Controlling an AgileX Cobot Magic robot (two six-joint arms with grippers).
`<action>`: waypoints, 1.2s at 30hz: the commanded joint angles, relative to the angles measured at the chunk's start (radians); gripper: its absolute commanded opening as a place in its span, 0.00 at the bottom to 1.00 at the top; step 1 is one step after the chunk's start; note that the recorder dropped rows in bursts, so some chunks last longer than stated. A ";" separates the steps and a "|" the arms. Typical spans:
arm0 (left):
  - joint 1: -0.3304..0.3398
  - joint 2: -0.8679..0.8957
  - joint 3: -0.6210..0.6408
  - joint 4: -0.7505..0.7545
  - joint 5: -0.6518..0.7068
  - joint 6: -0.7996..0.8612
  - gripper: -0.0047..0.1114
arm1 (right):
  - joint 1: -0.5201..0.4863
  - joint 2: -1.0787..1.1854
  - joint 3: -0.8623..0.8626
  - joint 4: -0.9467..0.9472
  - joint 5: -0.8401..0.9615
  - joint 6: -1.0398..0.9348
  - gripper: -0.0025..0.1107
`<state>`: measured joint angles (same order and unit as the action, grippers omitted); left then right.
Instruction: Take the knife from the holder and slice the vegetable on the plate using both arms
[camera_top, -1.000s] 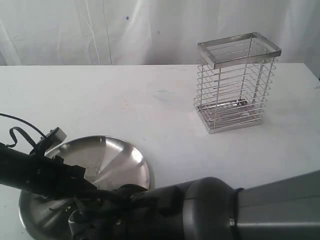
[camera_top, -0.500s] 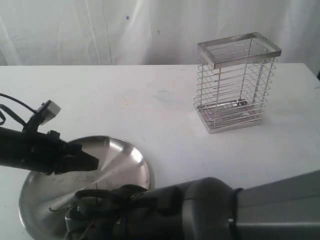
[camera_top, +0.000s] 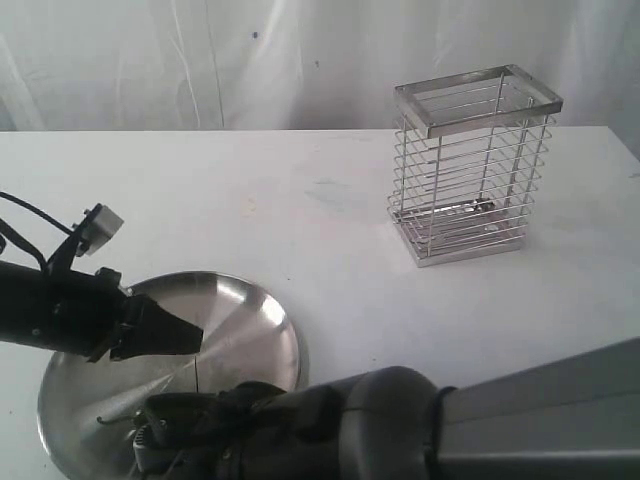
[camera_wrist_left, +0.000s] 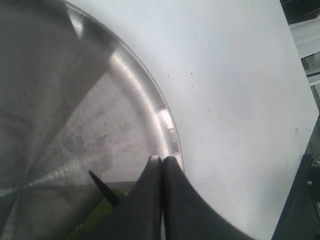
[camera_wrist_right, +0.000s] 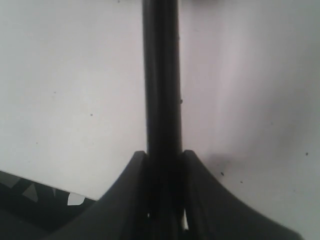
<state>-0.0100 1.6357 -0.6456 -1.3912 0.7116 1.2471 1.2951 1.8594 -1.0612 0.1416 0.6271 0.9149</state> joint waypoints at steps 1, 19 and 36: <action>-0.002 -0.008 0.017 0.007 0.011 0.007 0.04 | 0.000 0.003 0.004 0.000 -0.004 0.026 0.02; -0.132 0.010 0.017 0.019 -0.123 0.025 0.04 | 0.000 0.003 0.004 0.000 -0.004 0.023 0.02; -0.132 0.109 0.017 0.023 -0.215 0.009 0.04 | 0.000 -0.033 0.004 0.002 0.009 0.023 0.02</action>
<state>-0.1374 1.7309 -0.6382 -1.3976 0.5227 1.2662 1.2951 1.8493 -1.0612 0.1521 0.6272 0.9335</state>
